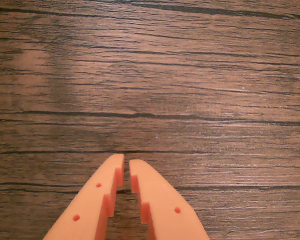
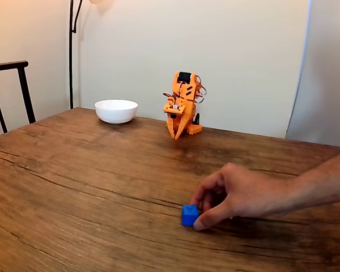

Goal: Grasp the cube and drop it in the bowl

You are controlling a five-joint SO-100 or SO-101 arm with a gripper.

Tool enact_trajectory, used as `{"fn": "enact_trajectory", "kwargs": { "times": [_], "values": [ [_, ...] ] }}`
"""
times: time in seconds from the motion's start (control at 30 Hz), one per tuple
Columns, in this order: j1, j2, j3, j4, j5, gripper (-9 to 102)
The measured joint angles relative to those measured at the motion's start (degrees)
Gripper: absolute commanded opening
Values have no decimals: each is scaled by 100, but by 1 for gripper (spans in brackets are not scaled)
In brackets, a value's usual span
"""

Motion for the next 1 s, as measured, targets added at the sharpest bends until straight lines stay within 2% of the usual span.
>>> {"fn": "enact_trajectory", "kwargs": {
  "times": [1.0],
  "values": [
    [70, 0, 0, 0, 0, -1]
  ]
}}
